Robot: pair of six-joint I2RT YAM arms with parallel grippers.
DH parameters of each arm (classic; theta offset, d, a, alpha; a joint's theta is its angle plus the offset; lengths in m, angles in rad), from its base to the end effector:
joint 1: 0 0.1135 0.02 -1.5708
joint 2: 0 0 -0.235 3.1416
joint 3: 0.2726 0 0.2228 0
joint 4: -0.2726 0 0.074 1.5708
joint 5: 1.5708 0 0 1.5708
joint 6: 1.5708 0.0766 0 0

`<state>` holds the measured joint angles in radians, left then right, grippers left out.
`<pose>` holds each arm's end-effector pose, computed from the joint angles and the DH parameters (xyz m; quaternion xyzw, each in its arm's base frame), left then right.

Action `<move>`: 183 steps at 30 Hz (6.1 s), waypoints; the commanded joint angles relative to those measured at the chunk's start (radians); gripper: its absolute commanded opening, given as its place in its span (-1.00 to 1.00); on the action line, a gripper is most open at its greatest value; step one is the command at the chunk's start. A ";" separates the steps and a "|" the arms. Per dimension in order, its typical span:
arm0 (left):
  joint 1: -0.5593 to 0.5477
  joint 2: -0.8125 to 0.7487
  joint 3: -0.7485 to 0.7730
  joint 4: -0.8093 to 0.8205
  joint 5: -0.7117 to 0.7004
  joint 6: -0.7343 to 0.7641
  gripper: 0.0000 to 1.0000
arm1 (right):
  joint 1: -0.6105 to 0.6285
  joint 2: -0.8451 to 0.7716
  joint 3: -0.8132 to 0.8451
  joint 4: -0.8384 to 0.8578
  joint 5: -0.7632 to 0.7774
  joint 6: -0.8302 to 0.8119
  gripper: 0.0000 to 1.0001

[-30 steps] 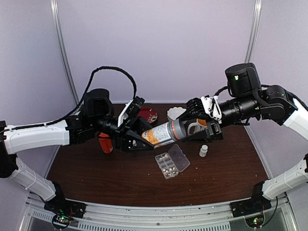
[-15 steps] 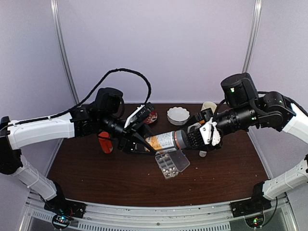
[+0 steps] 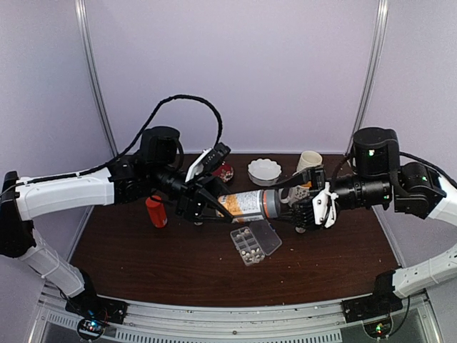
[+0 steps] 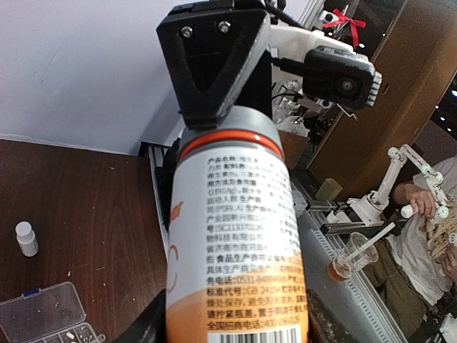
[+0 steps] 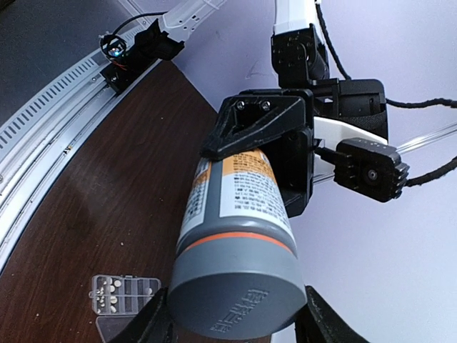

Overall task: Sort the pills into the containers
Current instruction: Screw the lid of the pill bottle onto the pill bottle.

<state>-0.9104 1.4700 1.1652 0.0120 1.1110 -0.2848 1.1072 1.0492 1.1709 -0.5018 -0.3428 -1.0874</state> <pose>0.1436 -0.2968 0.3090 0.5091 0.5521 -0.6351 0.1807 0.0862 0.2300 0.3486 -0.7697 0.2869 0.1467 0.5512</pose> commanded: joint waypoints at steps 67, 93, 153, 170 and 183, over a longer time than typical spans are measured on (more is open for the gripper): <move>-0.127 -0.218 -0.190 0.137 -1.015 0.904 -1.00 | -0.111 -0.163 -0.068 0.052 -0.025 1.554 0.99; -0.127 -0.199 -0.087 -0.128 -0.614 0.641 -1.00 | 0.025 -0.026 -0.010 0.117 0.056 0.018 0.68; -0.128 -0.203 -0.079 -0.149 -0.609 0.678 -1.00 | 0.042 0.091 0.067 0.002 0.030 0.035 -0.71; -0.128 -0.212 -0.063 -0.034 -0.952 0.943 -1.00 | 0.045 0.097 0.076 0.204 -0.051 1.470 -1.00; -0.128 -0.178 0.012 -0.043 -1.000 0.966 -1.00 | 0.049 0.083 0.096 -0.015 0.144 1.642 -0.39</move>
<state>-1.0599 1.3025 1.1221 -0.1726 0.1993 0.6960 1.1366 1.1427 1.2709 -0.3882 -0.2134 0.4770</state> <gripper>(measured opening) 0.530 0.121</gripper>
